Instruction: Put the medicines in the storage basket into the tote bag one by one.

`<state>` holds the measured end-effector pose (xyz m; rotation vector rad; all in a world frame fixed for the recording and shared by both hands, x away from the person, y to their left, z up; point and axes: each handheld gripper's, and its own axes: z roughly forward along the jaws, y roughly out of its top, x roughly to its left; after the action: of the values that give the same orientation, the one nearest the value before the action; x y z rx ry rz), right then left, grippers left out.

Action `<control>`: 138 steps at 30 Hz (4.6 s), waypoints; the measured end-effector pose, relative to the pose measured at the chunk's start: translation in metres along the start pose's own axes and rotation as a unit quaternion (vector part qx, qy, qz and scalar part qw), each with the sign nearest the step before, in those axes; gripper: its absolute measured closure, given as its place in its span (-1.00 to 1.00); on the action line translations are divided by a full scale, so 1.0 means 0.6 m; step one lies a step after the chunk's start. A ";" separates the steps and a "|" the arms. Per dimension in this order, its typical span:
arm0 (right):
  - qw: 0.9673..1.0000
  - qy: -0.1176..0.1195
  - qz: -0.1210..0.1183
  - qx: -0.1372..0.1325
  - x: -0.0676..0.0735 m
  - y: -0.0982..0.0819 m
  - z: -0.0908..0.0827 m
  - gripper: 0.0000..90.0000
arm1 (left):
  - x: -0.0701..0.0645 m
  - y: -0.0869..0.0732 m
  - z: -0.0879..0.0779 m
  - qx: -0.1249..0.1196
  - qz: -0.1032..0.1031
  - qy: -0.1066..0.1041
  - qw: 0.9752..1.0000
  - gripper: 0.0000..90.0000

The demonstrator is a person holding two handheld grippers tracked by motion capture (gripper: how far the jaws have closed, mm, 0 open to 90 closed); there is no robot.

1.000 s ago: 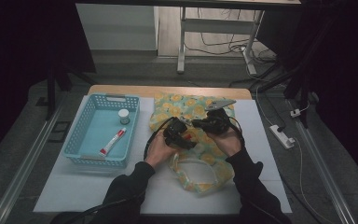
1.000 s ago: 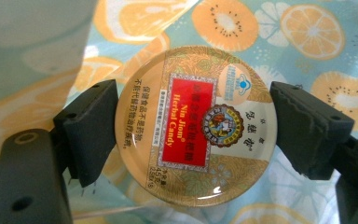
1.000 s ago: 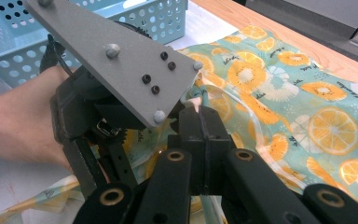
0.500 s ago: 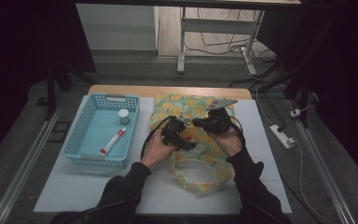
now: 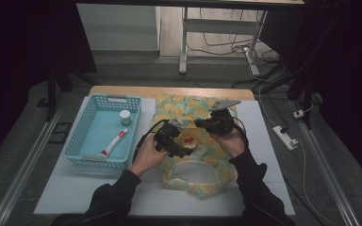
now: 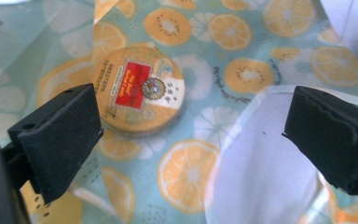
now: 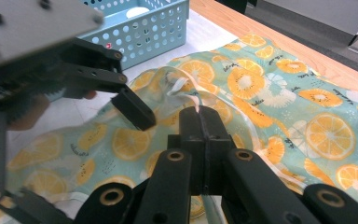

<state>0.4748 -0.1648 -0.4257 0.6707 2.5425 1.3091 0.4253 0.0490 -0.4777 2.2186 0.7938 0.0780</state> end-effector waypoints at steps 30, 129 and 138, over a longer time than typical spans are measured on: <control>1.000 -0.003 0.000 0.003 -0.002 -0.002 0.000 1.00 | 0.047 -0.056 -0.117 -0.030 -0.048 -0.005 0.998 -1.00; 1.000 -0.004 -0.003 -0.003 -0.001 0.000 -0.003 1.00 | 0.217 -0.193 -0.173 0.142 -0.179 0.161 0.960 0.60; 1.000 -0.005 -0.003 -0.003 0.000 0.001 -0.003 1.00 | 0.214 -0.184 -0.192 0.115 -0.175 0.156 0.965 0.60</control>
<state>0.4743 -0.1660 -0.4243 0.6658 2.5289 1.3084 0.4379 0.2524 -0.4955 2.2721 1.4208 0.1719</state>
